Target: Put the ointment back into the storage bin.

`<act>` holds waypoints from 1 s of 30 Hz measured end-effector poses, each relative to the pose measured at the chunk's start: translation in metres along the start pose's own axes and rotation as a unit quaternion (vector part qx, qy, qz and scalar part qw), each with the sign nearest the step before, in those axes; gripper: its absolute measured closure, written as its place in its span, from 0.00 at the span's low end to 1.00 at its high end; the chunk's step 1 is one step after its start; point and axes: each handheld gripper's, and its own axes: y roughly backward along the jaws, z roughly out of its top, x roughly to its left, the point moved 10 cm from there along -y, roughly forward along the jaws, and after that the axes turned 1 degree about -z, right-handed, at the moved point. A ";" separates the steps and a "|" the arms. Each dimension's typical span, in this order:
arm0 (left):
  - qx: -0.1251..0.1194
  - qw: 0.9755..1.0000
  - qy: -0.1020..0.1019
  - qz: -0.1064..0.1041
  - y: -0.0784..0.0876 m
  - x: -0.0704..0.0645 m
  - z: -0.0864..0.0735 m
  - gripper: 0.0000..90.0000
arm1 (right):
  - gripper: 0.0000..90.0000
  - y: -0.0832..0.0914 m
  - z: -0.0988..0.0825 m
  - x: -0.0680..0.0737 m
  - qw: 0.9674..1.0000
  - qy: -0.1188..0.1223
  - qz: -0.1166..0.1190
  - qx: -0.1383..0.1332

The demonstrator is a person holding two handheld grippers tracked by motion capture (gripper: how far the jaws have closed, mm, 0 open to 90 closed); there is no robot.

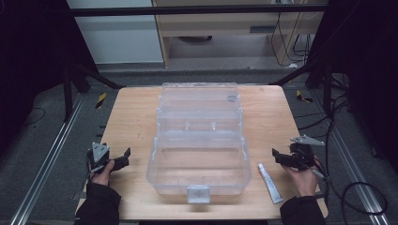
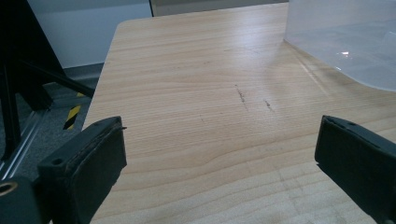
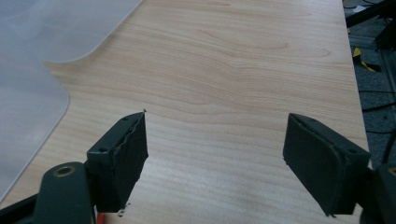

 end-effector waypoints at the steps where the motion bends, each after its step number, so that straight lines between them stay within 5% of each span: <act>1: 0.000 1.000 0.000 0.000 0.000 0.000 0.000 0.02 | 0.26 0.002 0.001 0.001 1.000 0.010 -0.001 0.000; 10: -0.001 1.000 -0.002 -0.001 0.000 -0.001 0.000 0.02 | 0.31 0.022 0.003 0.018 0.998 0.051 0.002 0.035; 15: -0.002 1.000 -0.003 0.000 0.000 -0.001 0.000 0.02 | 0.33 0.032 0.005 0.027 0.997 0.054 0.009 0.046; 18: -0.002 1.000 -0.003 0.000 0.000 0.000 0.000 0.02 | 0.34 0.038 0.003 0.037 0.995 0.068 0.019 0.072; 30: -0.002 1.000 -0.003 0.000 0.000 -0.001 0.000 0.02 | 0.37 0.055 0.010 0.050 0.990 0.058 0.037 0.123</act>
